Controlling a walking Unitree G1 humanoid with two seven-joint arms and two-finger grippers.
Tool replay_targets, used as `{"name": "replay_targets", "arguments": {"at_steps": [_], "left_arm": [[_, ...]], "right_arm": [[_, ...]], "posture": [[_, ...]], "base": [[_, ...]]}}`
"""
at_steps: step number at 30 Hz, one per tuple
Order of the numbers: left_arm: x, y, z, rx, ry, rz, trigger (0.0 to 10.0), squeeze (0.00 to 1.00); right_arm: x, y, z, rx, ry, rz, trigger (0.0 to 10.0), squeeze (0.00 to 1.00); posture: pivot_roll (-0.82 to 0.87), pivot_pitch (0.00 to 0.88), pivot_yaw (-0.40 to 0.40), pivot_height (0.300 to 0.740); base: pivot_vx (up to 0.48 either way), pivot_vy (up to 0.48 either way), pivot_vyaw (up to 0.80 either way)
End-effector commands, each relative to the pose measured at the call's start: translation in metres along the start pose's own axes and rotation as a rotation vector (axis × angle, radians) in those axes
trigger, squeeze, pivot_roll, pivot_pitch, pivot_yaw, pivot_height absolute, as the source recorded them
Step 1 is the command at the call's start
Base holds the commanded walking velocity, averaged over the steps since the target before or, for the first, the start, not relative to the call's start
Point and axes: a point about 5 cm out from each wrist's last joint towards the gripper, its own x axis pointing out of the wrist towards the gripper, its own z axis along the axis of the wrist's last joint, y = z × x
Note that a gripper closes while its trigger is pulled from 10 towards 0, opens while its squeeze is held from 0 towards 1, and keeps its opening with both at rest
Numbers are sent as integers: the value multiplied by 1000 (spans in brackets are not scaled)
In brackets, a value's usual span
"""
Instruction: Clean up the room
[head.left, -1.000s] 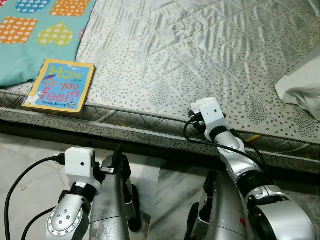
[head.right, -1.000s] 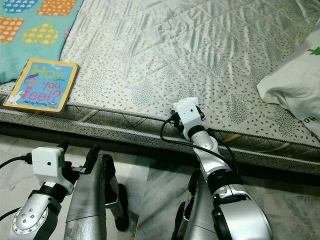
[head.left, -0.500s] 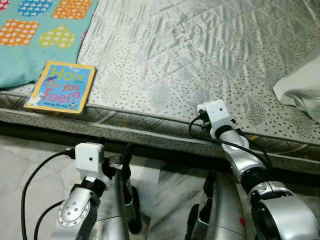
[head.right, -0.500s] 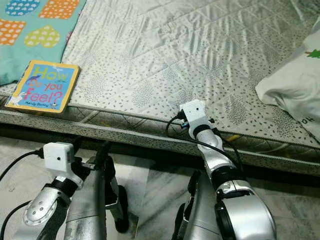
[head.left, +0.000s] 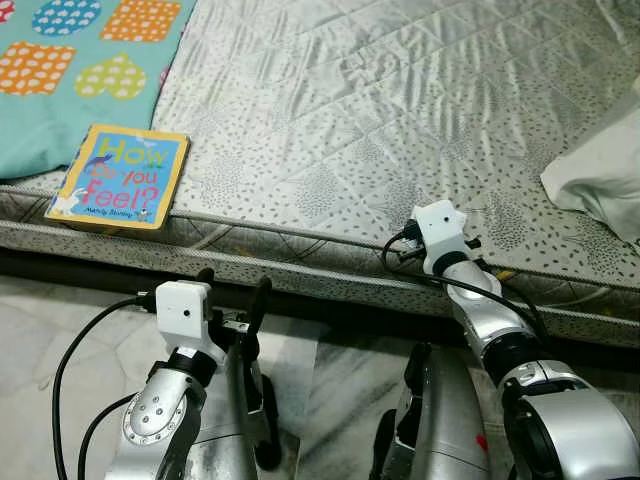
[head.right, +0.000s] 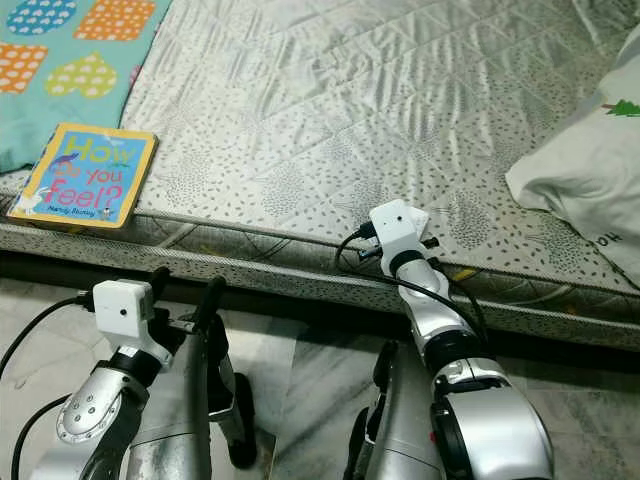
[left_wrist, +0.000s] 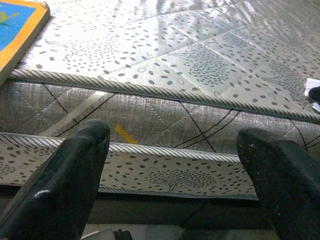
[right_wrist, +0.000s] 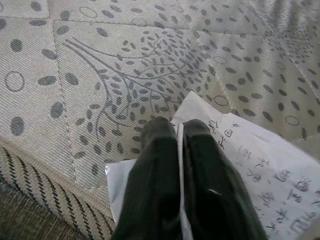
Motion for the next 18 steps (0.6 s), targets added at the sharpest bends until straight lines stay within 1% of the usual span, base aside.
{"name": "replay_targets", "arguments": {"at_steps": [1,4,5,6,9,10,12,13,17,18], "left_arm": [[-2,2,-6,-5,18,22,10000,0],[3,0,-4,-8,8,15,10000,0],[5,-1,-3,-8,5,11,10000,0],[5,-1,-3,-8,5,11,10000,0],[7,1,-2,-5,0,11,10000,0],[8,2,-2,-2,-5,13,10000,0],[7,3,-2,-1,-7,15,10000,0],[6,3,-2,0,-7,19,10000,0],[5,2,-5,-4,-4,29,10000,0],[5,2,-5,-6,-4,32,10000,0]], "right_arm": [[-6,3,-17,37,58,6,0,0],[-6,4,-18,81,56,3,0,0],[-7,5,-15,125,16,3,0,0],[-7,5,-15,125,16,3,0,0],[-9,7,-12,178,-38,4,0,0],[-11,7,-12,231,-58,-1,0,0],[-13,7,-10,271,-81,-3,0,0],[-17,7,-6,297,-122,-4,0,0],[-29,12,0,373,-185,5,0,0],[-35,14,2,379,-201,3,3765,0]], "posture": [[135,198,-37,528],[132,193,-35,528],[132,190,-33,528],[132,190,-33,528],[127,193,-28,528],[124,199,-26,528],[121,201,-25,528],[118,201,-23,528],[111,200,-21,528],[105,198,-17,528]], "base": [[0,0,0],[0,0,0],[0,0,0],[0,0,0],[0,0,0],[0,0,0],[0,0,0],[0,0,0],[0,0,0],[0,0,0]]}}
